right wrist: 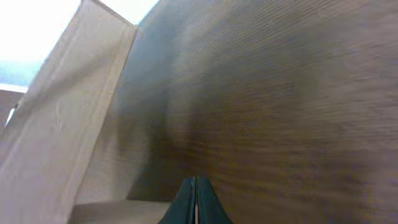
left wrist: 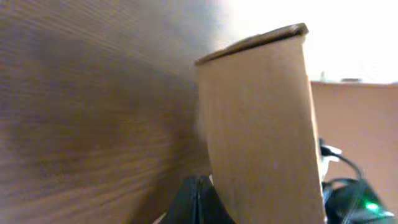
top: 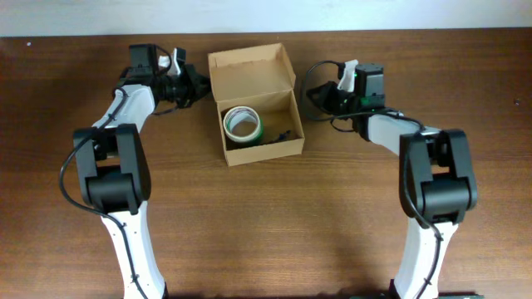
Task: Pack container
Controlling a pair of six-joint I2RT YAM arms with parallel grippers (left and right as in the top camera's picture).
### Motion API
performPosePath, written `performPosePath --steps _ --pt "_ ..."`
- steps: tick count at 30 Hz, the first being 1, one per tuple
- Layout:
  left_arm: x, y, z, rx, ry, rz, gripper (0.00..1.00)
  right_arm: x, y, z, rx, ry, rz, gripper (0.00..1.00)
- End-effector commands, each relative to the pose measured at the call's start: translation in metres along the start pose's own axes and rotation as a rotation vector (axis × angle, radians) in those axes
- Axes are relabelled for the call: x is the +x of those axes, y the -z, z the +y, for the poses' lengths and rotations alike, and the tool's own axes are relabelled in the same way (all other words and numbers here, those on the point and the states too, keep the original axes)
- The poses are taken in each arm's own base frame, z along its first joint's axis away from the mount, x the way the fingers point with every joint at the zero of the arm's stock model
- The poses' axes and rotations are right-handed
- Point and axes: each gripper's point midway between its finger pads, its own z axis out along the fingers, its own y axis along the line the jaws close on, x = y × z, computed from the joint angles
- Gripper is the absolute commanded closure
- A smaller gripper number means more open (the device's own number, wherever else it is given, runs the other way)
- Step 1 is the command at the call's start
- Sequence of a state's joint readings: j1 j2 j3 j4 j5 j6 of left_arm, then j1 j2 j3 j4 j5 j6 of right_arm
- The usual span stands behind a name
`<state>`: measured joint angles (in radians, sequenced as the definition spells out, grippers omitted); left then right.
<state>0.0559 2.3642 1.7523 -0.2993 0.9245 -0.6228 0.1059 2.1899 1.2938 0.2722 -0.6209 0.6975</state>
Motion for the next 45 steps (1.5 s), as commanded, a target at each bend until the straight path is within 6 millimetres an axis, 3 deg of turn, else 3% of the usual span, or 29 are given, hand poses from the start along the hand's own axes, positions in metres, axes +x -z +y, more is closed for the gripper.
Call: performPosePath --steps 1,9,13,16,25,31,37,45 --pt "0.005 -0.007 -0.01 0.094 0.073 0.051 0.98 0.006 -0.01 0.017 -0.084 0.001 0.022 0.96" --pt "0.006 -0.014 -0.01 0.137 0.067 0.069 0.98 -0.001 -0.01 0.041 -0.181 0.074 -0.006 0.96" --pt "-0.002 -0.012 -0.026 0.2 -0.015 0.052 0.98 -0.004 -0.008 0.052 -0.224 0.098 -0.014 0.96" --pt "-0.005 -0.009 -0.036 0.245 -0.033 0.053 0.98 -0.008 -0.008 0.056 -0.23 0.097 -0.019 0.96" --pt "-0.005 -0.008 -0.043 0.273 -0.03 0.061 0.98 -0.009 -0.007 0.06 -0.246 0.101 -0.013 0.96" --pt "-0.001 -0.007 -0.048 0.301 -0.042 0.086 0.98 -0.008 0.001 0.092 -0.379 0.171 0.027 0.96" --pt "0.004 0.002 -0.07 0.401 -0.143 0.126 0.98 -0.02 0.008 0.119 -0.455 0.229 0.038 0.96" --pt "0.003 0.016 -0.101 0.501 -0.215 0.154 0.98 -0.03 0.01 0.134 -0.46 0.209 0.082 0.96"
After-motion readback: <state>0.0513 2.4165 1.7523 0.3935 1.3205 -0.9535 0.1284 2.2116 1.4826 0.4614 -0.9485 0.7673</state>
